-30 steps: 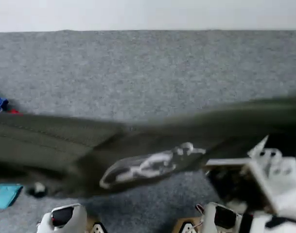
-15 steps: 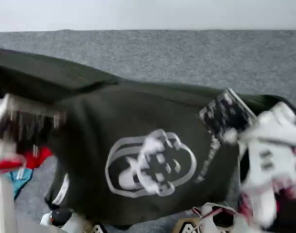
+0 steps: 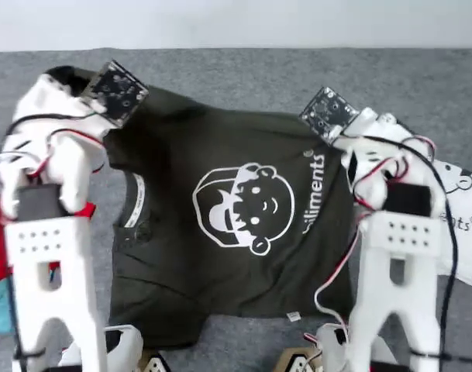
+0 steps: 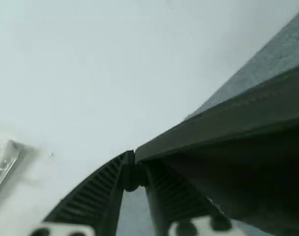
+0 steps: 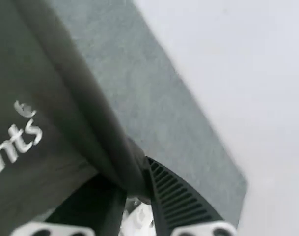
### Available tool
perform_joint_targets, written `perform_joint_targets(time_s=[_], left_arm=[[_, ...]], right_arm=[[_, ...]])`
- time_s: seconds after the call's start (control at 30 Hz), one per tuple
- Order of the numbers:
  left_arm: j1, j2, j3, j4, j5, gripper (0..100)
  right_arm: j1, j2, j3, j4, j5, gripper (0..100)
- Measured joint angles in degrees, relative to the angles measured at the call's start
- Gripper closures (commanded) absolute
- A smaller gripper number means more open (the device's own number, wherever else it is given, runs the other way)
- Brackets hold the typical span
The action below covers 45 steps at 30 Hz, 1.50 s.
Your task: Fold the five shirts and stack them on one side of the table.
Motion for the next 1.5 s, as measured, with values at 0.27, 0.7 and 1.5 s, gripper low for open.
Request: perform_joint_targets(time_s=[0.27,0.7,1.5], left_arm=[[0.0,18.55,-2.37,-24.18,-4.75,100],[0.09,34.99,-24.0,-27.08,-12.57,100],[2.11,22.95,-25.14,47.38,-13.89,100]], right_arm=[[-0.79,14.95,0.0,-25.93,2.2,99.0],[-4.75,40.97,-16.62,-38.77,10.2,99.0],[-6.51,43.6,-30.51,11.52,3.34,99.0]])
